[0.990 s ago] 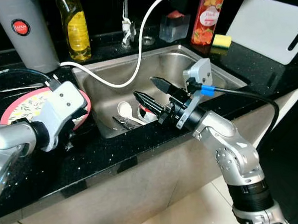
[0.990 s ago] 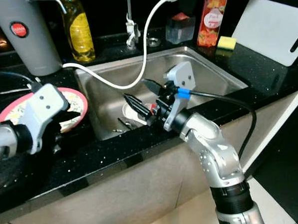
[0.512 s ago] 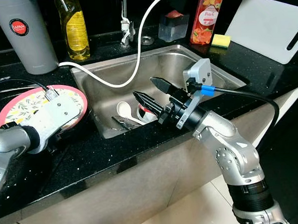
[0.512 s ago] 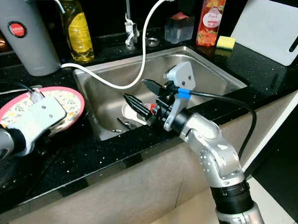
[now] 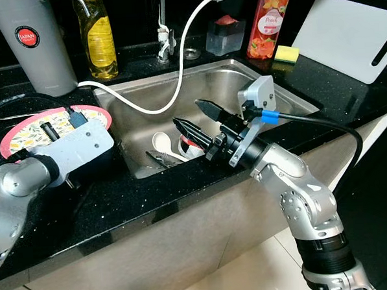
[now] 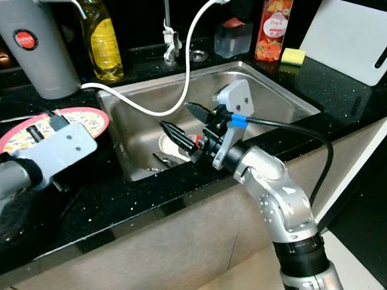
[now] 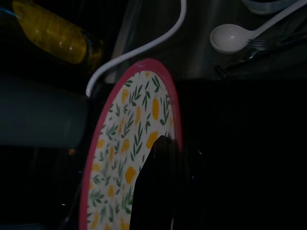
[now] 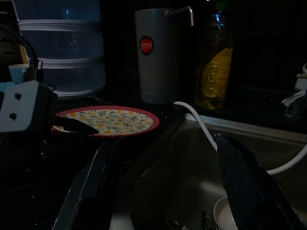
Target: Kitchen organization
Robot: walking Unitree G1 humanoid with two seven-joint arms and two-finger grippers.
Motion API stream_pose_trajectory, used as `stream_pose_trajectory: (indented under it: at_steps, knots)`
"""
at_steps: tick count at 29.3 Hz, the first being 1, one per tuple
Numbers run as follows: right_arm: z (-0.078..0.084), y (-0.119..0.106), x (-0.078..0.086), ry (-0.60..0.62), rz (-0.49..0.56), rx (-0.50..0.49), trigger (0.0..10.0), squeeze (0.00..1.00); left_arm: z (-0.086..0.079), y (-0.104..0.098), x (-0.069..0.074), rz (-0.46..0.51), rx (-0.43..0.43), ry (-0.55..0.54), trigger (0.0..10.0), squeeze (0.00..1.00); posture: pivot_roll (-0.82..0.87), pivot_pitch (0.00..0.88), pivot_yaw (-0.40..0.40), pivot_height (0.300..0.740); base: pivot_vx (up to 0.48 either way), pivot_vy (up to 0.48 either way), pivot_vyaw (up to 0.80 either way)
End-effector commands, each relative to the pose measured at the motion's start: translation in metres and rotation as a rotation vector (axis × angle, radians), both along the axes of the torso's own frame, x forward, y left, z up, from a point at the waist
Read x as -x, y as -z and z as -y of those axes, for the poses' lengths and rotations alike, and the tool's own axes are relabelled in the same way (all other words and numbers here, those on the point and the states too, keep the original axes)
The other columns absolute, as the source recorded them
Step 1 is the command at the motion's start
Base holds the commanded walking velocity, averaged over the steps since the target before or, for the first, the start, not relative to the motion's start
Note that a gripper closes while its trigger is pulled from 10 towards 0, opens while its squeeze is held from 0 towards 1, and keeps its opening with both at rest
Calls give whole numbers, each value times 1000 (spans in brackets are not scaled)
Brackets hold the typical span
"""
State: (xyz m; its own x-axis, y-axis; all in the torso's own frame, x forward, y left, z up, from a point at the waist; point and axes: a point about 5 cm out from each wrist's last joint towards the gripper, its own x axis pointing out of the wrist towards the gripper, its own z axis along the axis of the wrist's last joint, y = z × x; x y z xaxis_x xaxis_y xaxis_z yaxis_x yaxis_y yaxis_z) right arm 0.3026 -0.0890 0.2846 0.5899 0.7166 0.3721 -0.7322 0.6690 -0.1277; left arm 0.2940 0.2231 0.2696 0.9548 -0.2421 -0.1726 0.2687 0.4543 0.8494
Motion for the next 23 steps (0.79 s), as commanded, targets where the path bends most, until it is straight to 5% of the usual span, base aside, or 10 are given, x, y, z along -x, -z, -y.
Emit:
stream_pose_trajectory:
  at_steps: [1,3,4,10,14,19,20,21,23]
  knots:
    - [1,-2,1,-5,-2,-9,10000,0,10,11,-2,-33,9,47,0,0,-82,137,-28,740,0,0,0]
    - [1,-2,1,-5,-2,-9,10000,0,12,8,-3,-4,3,52,0,0,-83,137,-27,740,0,0,0]
    - [1,-2,1,-4,-2,-10,10000,0,13,1,-7,65,-20,34,10000,0,-82,137,-28,740,0,0,0]
    - [1,-2,1,-2,-2,-11,10000,0,13,-10,-12,165,-17,22,10000,0,-82,137,-27,740,0,0,0]
    - [1,-2,1,-1,-2,-13,10000,0,4,8,-11,42,-92,-12,10000,0,-82,138,-27,740,0,0,0]
    - [1,-2,0,-2,-2,-12,10000,0,8,15,-10,-5,20,14,10000,0,-80,137,-28,740,0,0,0]
    - [1,-2,0,-2,-2,-13,10000,0,11,16,-10,-16,53,24,10000,431,-81,136,-29,740,0,0,0]
    - [1,-2,0,-3,-1,-13,10000,0,13,17,-9,-34,102,37,10000,1000,-82,136,-30,740,0,0,0]
    - [1,-2,0,-3,-1,-12,10000,0,15,17,-9,-45,150,51,10000,1000,-83,135,-30,740,0,0,0]
